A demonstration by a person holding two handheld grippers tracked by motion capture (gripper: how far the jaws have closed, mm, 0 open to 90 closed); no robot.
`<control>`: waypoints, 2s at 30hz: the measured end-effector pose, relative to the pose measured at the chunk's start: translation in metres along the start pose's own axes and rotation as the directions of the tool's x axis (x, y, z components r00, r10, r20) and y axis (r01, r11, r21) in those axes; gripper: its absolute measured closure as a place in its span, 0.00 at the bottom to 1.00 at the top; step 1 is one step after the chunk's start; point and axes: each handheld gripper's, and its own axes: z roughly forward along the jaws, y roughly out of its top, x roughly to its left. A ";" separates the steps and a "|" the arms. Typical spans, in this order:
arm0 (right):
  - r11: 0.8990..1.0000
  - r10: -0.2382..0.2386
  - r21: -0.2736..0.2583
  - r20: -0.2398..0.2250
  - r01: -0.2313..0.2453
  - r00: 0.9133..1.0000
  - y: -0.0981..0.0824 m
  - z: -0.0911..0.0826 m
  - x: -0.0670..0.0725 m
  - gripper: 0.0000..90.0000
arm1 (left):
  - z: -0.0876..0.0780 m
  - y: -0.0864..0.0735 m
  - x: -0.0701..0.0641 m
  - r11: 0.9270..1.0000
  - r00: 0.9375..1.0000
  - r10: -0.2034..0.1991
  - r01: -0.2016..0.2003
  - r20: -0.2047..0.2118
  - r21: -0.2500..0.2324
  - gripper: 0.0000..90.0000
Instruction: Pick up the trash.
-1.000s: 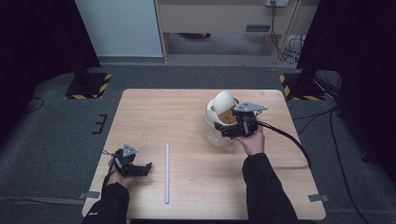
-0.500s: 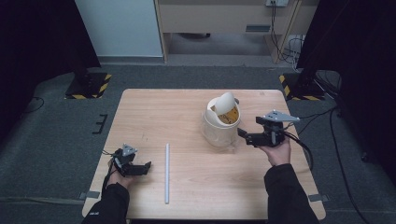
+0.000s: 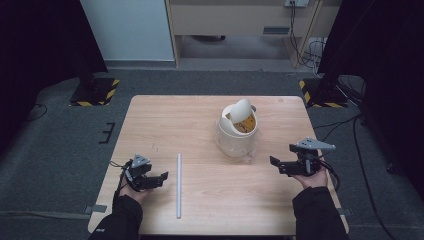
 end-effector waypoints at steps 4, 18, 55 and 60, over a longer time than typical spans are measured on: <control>0.999 0.002 0.033 0.027 -0.003 1.000 -0.012 -0.001 -0.005 0.06 | 0.004 0.002 -0.018 0.999 0.999 0.022 -0.023 0.035 0.023 0.27; 0.995 -0.023 0.097 0.043 0.018 0.999 -0.019 0.010 -0.002 0.06 | 0.016 0.003 -0.051 0.991 0.997 0.050 -0.056 0.054 0.119 0.40; 0.994 -0.027 0.110 0.055 0.021 0.998 -0.020 0.013 -0.004 0.06 | 0.021 0.005 -0.052 0.966 0.996 0.083 -0.085 0.019 0.244 0.87; 0.994 -0.025 0.106 0.053 0.019 0.998 -0.019 0.013 -0.005 0.06 | 0.018 0.008 -0.051 0.970 0.997 0.079 -0.081 0.018 0.227 0.87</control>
